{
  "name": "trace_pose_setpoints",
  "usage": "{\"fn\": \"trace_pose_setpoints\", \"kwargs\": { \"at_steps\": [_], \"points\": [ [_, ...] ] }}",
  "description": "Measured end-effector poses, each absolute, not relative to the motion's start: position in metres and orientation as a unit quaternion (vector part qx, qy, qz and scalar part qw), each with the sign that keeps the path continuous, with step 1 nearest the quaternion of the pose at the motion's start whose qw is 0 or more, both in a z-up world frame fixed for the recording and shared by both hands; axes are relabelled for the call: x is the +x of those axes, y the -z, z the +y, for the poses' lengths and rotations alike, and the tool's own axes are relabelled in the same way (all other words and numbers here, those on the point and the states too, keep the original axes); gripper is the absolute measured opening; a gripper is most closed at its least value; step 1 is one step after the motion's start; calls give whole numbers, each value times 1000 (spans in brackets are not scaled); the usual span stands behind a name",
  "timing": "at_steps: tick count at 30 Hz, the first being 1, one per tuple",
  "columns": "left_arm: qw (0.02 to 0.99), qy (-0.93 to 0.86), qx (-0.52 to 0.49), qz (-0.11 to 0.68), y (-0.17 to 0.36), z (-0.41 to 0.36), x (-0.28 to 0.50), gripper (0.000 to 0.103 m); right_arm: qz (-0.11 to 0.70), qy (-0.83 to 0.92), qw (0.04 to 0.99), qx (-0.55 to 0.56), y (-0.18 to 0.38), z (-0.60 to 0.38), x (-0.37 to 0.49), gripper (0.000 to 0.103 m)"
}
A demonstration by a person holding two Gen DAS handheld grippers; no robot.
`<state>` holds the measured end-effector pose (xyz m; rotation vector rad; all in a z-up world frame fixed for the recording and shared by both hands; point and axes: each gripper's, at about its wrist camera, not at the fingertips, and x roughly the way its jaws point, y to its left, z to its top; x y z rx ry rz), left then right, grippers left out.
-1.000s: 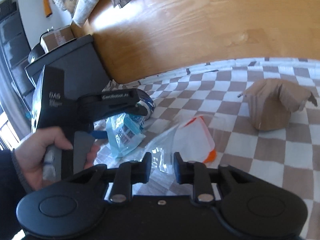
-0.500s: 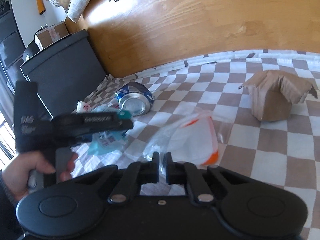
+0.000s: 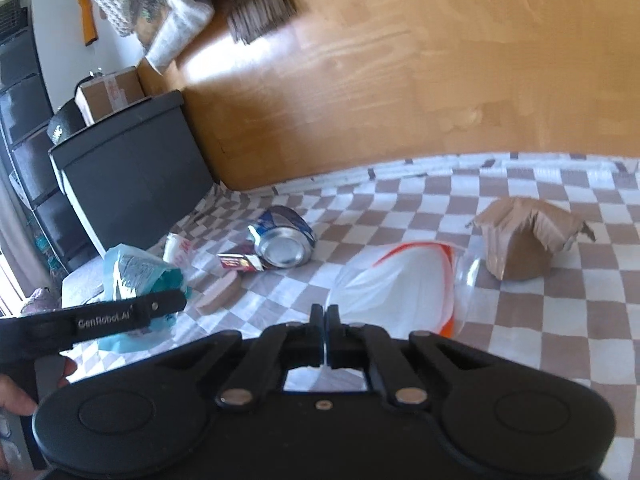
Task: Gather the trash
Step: 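Lift the snack packet with left tool while right tool holds the clear bag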
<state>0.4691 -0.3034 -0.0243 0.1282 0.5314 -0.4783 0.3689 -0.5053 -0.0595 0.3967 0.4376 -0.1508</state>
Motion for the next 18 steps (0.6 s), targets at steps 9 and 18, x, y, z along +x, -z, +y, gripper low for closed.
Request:
{"fn": "trace_pose_setpoints", "kwargs": {
  "at_steps": [9,18],
  "points": [
    [945,222,67,232,-4,-273,428,55,184,57,969,154,28,-467,348,1],
    [952,200,67,220,-16,-245,407,55,176,45,974,136,16,-437,338,1]
  ]
}}
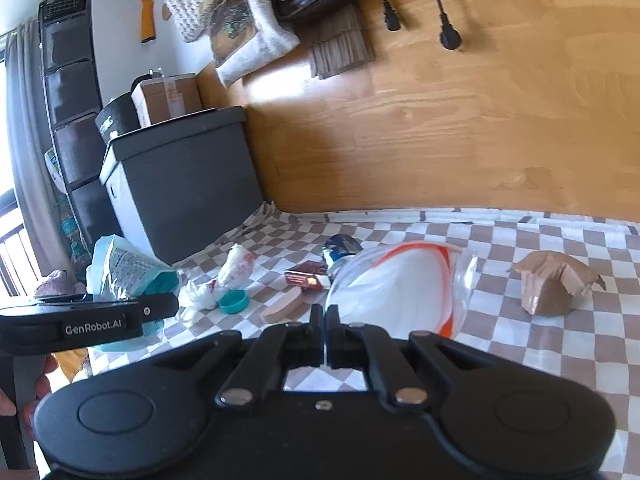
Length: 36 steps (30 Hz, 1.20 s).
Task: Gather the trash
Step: 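Lift the snack packet with left tool while right tool holds the clear bag, then carry the snack packet and clear bag with both tools over the wastebasket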
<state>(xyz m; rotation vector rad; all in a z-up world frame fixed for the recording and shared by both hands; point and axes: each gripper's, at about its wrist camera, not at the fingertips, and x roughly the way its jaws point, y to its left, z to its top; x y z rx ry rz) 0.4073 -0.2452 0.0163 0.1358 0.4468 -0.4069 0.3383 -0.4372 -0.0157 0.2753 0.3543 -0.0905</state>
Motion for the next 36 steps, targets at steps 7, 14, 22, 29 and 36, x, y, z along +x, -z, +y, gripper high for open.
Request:
{"fn": "trace_pose_setpoints", "kwargs": {
  "at_steps": [7,14,22,29,36],
  "points": [
    [957,183,63,215,-17,-218,400,55,182,42,974,125,19,-416,345,1],
    [963,156,47,215,-16,-177,398,55,185,20,975,119,20,-384,355,1],
    [969,104,35,222,-11,-111,396,55,194,-35,976,97,24,-327,373,1],
    [970,55,19,237,1,-49,395,55,206,-89,972,74,33,-269,389,1],
    [965,13,-9,261,25,6,396,55,220,-151,963,26,44,-206,393,1]
  ]
}}
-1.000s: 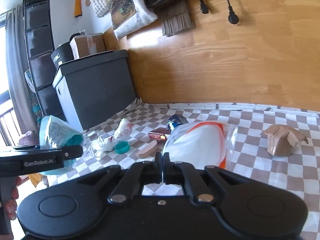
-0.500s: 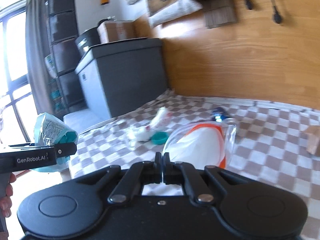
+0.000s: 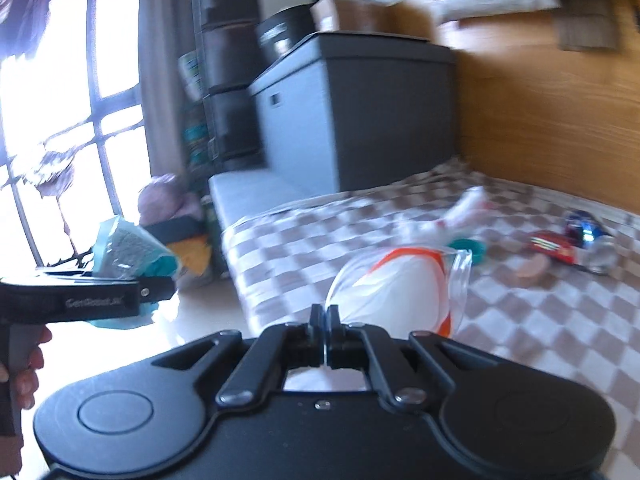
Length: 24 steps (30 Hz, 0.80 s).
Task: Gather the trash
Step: 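Carry the snack packet and clear bag with both tools over the wastebasket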
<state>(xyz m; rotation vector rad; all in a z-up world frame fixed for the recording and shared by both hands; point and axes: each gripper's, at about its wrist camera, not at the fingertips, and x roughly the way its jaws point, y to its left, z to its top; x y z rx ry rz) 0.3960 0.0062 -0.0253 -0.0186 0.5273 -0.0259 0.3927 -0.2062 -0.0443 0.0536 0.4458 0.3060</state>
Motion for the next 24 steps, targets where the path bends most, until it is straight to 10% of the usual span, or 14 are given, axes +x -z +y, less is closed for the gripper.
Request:
{"fn": "trace_pose_setpoints", "kwargs": {
  "at_steps": [24],
  "points": [
    [929,-35,-109,353,148,102,382,55,267,-272,916,-121,109,-83,394,2]
  ]
}}
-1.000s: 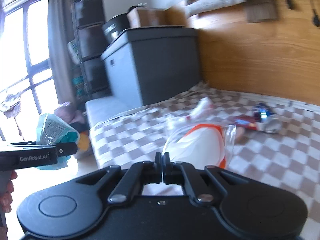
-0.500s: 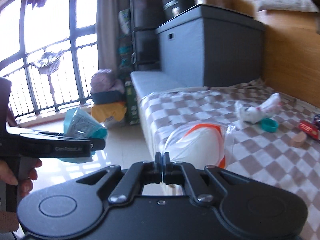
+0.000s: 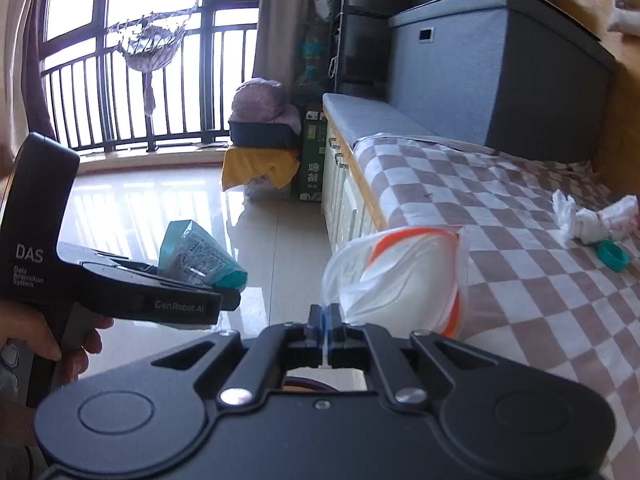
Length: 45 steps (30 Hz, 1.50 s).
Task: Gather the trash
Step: 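Carry the snack packet and clear bag with both tools over the wastebasket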
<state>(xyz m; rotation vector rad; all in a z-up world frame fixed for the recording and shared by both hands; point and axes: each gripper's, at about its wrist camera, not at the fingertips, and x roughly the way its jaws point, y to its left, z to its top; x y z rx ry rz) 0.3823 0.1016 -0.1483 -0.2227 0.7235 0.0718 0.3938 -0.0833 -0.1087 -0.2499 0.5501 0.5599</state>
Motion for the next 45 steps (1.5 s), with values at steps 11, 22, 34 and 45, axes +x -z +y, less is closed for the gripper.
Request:
{"fn": "trace_pose_setpoints", "kwargs": {
  "at_steps": [11,22,34,45],
  "points": [
    [916,-28,-126,381,174,115,390,55,284,-305,897,-146,126,-56,388,1],
    [893,-8,-120,434,209,105,414,55,406,-295,855,-129,201,-54,420,1],
    [856,0,-126,502,247,107,424,55,517,-314,793,-69,278,-47,422,1],
    [825,19,-137,548,283,91,424,55,577,-306,757,-15,309,-53,415,34]
  ]
}}
